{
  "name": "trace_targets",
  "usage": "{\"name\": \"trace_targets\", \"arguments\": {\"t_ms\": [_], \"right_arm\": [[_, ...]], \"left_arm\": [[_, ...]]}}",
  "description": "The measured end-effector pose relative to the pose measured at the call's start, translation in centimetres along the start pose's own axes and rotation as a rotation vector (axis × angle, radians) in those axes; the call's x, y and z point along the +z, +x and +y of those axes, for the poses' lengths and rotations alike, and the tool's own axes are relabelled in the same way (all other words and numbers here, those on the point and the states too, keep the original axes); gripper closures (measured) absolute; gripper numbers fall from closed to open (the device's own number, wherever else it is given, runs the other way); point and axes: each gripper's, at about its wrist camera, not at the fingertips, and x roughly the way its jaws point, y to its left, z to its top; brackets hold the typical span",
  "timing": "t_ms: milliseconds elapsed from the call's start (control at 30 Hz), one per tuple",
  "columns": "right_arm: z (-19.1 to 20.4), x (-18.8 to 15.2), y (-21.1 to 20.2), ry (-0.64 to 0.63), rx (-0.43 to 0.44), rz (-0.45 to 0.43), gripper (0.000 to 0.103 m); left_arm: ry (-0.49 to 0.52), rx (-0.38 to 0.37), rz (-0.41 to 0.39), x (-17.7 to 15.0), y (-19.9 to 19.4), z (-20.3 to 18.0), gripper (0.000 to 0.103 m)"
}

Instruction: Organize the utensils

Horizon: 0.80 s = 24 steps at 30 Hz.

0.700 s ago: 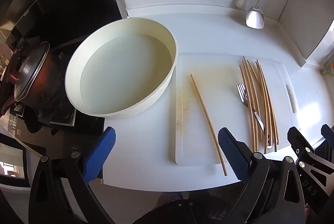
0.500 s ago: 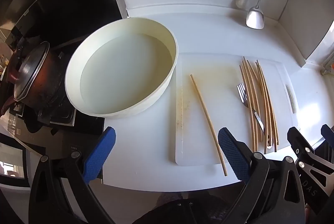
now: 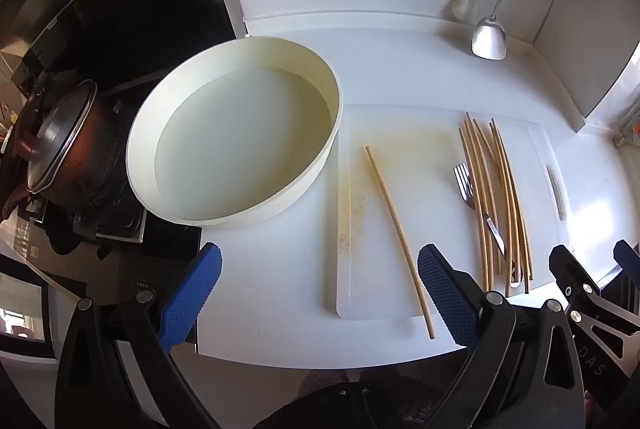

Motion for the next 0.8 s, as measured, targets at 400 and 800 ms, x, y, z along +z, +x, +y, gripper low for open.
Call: {"name": "trace_targets", "arguments": {"t_ms": [400,800], "right_arm": [[-0.06,-0.07,-0.11,0.000,0.000,-0.002,0.009],[-0.20,-0.18,-0.19,0.001,0.000,-0.004,0.009]], "left_arm": [[-0.001,-0.002,-0.005,0.01,-0.17,0.12,0.006],[0.000,-0.002,-0.006,0.02,-0.22,0.17,0.006]]}}
